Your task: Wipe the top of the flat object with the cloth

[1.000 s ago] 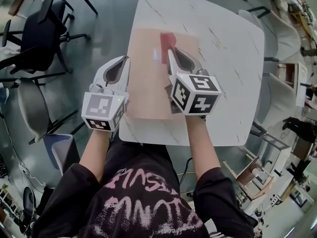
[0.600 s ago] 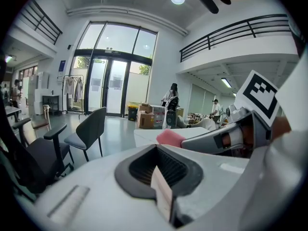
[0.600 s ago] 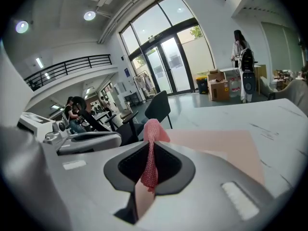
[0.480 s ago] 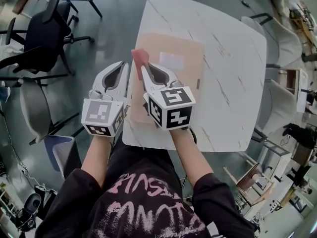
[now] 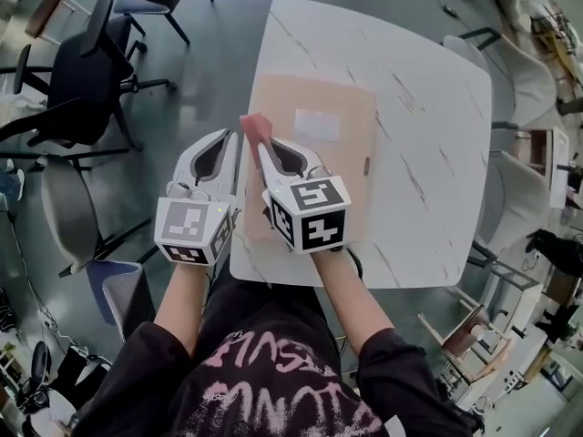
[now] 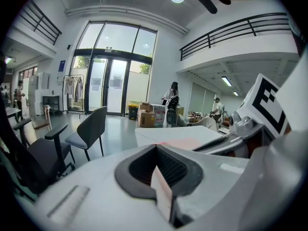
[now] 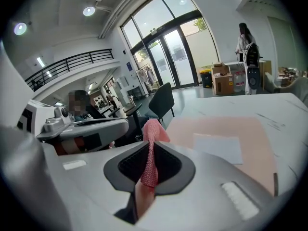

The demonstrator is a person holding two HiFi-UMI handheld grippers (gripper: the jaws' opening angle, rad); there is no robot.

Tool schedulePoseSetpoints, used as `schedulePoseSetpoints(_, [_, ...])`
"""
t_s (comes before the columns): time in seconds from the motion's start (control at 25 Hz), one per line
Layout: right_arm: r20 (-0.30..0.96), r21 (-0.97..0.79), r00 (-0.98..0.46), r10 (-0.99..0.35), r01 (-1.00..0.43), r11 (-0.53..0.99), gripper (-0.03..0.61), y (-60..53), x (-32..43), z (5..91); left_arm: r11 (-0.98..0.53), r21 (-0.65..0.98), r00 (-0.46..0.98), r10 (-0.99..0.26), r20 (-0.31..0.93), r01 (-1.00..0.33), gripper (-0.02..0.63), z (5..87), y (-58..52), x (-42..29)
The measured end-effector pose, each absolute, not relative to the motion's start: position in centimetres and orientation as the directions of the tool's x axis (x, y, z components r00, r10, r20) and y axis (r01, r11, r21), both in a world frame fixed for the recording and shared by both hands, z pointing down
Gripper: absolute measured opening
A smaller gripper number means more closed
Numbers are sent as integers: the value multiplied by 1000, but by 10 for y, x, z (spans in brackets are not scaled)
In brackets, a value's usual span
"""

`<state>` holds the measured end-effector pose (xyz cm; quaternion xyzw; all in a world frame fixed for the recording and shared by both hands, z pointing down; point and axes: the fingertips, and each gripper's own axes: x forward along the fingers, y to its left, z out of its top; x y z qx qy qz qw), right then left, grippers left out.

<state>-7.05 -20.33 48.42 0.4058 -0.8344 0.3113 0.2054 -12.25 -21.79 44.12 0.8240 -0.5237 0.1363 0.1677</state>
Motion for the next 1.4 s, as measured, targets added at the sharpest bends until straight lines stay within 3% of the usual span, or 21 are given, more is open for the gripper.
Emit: schedulePoseSetpoints(1.4, [696, -218, -293, -655, -956, 196, 49, -197, 94, 515, -481, 133, 490, -770, 409, -867, 2, 449, -207, -78])
